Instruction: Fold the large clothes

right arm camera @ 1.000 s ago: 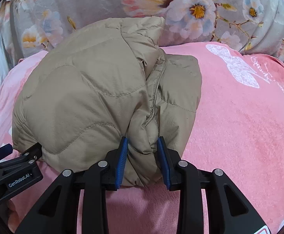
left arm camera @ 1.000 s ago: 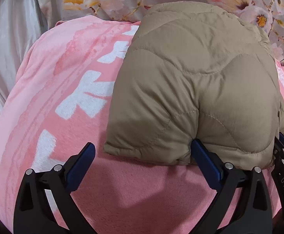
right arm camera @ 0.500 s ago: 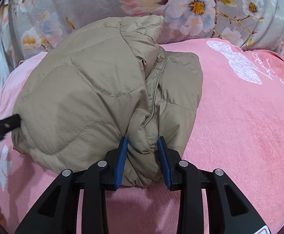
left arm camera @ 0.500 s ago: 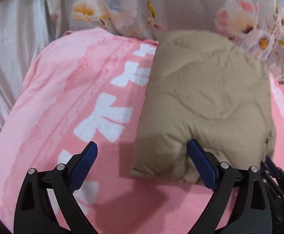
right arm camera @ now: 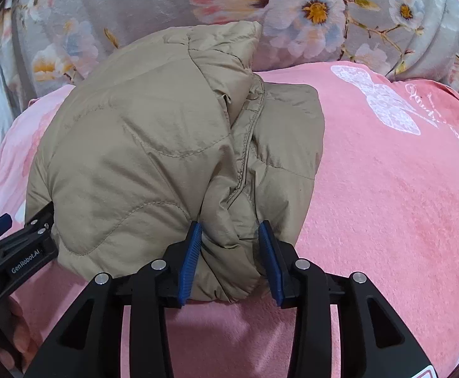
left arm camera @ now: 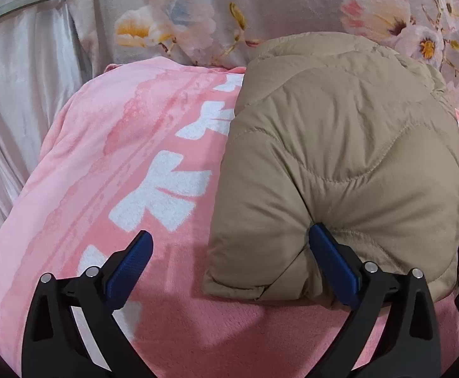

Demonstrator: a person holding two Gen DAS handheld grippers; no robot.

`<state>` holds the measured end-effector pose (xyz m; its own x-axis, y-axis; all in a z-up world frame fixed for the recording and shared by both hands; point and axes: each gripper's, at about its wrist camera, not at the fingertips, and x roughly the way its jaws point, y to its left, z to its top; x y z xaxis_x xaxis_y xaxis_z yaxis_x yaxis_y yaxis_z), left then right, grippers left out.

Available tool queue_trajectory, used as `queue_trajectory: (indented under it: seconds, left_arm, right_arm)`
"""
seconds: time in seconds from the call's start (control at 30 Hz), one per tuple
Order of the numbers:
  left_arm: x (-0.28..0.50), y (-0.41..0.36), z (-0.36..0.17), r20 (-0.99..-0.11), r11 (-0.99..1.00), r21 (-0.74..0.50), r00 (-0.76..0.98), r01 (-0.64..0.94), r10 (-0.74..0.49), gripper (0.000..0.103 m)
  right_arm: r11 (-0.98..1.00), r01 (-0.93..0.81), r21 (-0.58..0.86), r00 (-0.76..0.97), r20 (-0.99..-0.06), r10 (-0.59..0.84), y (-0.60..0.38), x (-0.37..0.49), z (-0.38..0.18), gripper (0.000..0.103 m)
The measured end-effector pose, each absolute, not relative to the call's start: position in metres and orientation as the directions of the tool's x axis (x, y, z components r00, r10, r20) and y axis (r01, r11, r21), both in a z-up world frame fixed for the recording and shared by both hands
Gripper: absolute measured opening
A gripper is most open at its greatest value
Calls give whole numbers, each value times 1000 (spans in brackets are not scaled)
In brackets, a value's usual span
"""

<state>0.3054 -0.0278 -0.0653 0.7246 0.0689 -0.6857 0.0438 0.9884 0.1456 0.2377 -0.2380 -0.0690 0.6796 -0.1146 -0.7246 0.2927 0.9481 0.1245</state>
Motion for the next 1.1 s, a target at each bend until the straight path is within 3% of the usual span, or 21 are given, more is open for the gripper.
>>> queue_trajectory:
  seconds: [0.2,0.3,0.5,0.93,1.1]
  left_arm:
    - [297,-20,-64,-678,994,107,733,34,48,98]
    - [285,-20,-65,-682,993,112,730,35,52,98]
    - [247,-23,-69,-720,989,128,693,68,46,98]
    - [168,-33,-72,-725,980,171,686,101,56,98]
    - [156,-24,-74,-746,987,134,664,86,43,98]
  right_arm:
    - [929,335,157,712,-688,-141,-246,225,-64,57]
    - [920,352,169,738,-656,-161,-248,211,-58,76]
    - [929,334,157,715,-685,-141,-236,168,-59,80]
    - [959,283,-16,675,-707,-211,-192,105,-62,84]
    - [960,280,3,669,-717,-192,-191,94,-63,84]
